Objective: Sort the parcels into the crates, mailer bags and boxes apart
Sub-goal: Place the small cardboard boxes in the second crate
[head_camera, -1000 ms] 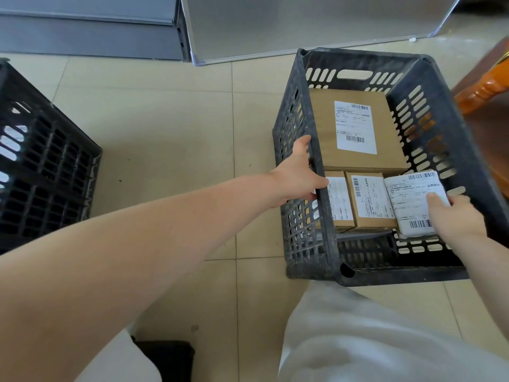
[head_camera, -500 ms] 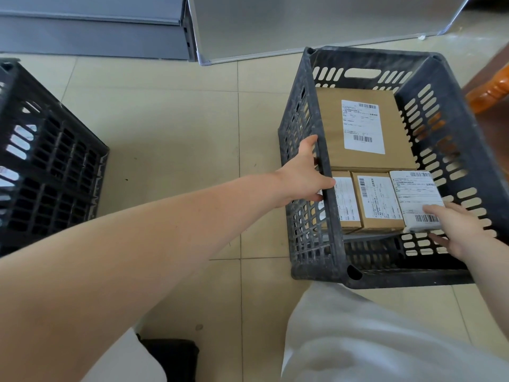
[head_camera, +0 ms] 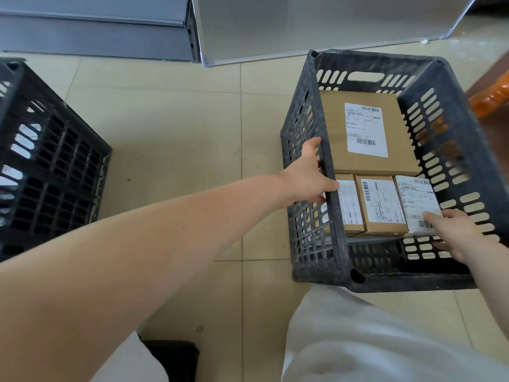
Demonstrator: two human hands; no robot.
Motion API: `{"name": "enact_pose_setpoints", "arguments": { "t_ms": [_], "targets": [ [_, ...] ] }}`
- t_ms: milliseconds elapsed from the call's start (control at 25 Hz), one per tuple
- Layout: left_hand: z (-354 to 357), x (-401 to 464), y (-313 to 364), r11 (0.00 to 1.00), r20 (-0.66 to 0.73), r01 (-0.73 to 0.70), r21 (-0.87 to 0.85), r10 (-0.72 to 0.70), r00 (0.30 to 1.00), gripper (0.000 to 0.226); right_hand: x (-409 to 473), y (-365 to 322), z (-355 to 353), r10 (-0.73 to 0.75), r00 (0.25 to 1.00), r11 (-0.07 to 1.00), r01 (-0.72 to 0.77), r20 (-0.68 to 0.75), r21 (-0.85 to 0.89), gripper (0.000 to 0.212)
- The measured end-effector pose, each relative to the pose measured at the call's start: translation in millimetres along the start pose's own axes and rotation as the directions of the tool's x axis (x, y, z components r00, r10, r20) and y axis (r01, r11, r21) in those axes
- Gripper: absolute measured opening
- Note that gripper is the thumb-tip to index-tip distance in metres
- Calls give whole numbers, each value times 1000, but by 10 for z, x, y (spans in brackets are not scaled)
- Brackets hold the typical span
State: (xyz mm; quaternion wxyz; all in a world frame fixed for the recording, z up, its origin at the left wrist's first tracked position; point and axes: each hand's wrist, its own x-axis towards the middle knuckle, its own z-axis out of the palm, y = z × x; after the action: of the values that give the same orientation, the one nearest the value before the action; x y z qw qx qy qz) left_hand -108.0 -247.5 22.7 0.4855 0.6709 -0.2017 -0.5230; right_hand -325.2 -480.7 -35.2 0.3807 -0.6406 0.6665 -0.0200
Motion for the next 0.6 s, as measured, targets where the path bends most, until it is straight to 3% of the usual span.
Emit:
{"name": "enact_pose_setpoints", "arguments": {
  "t_ms": [80, 200, 280, 400, 600],
  "targets": [
    [-24, -4, -2, 999, -12, -1, 39, 1, 1000, 97, -86, -60, 17, -68, 992, 988, 52, -107, -146, 52],
    [-67, -17, -5, 995, -12, 6, 98, -5, 1000, 97, -148, -175, 30, -199, 954, 965, 151, -224, -213, 63],
    [-122, -29, 17, 991, -29, 20, 132, -16, 999, 97, -157, -276, 59, -255, 929, 959, 206, -268, -197, 73],
    [-286, -32, 68, 990, -81, 45, 136, -34, 996, 92, -284, -586, 132, -277, 917, 961, 259, -286, -100, 59],
    [-573, -133, 140, 987, -176, 81, 138, -56, 983, 81, -446, -1076, 281, -363, 906, 924, 380, -217, 39, 55]
  ]
}}
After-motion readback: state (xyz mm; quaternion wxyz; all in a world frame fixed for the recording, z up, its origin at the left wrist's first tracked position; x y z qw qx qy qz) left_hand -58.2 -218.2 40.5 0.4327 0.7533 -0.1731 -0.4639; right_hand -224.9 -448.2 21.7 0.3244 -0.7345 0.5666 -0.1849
